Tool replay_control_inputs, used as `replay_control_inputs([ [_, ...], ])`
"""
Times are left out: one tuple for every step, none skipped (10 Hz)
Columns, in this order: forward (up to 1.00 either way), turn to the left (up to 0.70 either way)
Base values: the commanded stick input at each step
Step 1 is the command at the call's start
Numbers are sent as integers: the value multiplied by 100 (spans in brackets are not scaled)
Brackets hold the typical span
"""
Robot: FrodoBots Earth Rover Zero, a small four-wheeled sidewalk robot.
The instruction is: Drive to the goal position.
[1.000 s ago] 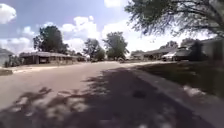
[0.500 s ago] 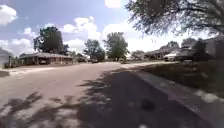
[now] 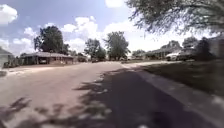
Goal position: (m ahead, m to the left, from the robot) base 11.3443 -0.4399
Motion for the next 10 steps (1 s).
replay_control_inputs([
  [70,0],
  [70,0],
  [70,0],
  [70,0],
  [70,0],
  [70,0],
  [70,0],
  [70,0],
  [70,0],
  [70,0],
])
